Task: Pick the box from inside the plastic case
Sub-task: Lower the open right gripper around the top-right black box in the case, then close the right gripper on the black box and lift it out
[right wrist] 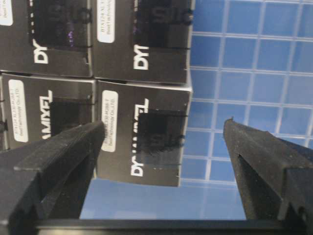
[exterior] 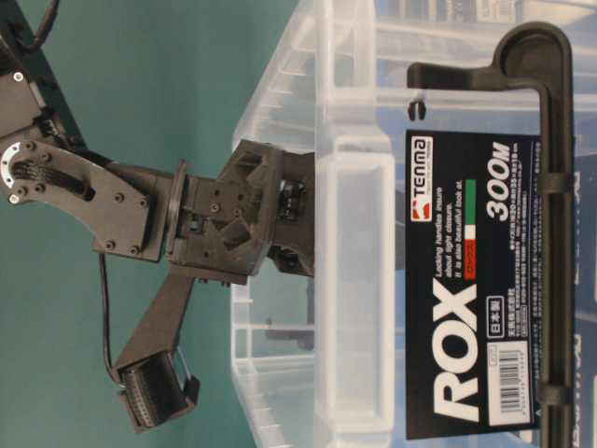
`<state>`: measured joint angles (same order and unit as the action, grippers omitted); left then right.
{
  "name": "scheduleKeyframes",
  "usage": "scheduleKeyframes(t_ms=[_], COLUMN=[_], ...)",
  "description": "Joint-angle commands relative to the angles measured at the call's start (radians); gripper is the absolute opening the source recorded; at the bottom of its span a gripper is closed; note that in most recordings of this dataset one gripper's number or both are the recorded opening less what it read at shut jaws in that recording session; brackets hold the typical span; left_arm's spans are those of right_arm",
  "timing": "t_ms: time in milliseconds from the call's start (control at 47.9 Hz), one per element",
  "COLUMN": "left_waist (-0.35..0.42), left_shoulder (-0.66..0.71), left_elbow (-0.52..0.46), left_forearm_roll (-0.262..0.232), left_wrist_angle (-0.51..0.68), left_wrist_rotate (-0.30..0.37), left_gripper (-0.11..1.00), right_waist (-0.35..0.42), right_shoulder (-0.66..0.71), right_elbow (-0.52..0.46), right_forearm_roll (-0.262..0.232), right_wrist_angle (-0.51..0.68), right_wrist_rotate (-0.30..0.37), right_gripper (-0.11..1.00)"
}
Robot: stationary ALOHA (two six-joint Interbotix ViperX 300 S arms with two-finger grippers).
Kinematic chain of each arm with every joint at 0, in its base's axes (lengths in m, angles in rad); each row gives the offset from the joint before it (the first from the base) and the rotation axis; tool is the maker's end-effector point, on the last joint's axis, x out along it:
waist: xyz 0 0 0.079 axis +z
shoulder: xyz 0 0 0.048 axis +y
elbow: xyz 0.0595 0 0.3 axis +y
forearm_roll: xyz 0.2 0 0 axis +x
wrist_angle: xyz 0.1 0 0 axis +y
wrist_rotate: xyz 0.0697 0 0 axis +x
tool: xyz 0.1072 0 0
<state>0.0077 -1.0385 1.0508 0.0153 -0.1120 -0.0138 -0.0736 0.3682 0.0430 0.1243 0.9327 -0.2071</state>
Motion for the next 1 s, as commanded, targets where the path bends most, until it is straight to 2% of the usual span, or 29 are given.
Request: scheduleKeyframes(t_ms=[0,981], left_waist=[0.002,0.003], left_shoulder=[0.006,0.008], left_elbow=[-0.026,-0.023], left_forearm_roll=[0.002,0.002], left_wrist_angle=[-0.006,-0.006], left_wrist_rotate=[0.0,0.0], left_gripper=[-0.06,-0.06], right_waist=[0.005,0.014], right_shoulder=[0.003,0.006], right_elbow=[-0.003,0.015], right_forearm_roll=[0.002,0.003], right_wrist_angle=[-0.003,-0.011], right_wrist_rotate=[0.0,0.011], right_gripper=[0.98,0.98])
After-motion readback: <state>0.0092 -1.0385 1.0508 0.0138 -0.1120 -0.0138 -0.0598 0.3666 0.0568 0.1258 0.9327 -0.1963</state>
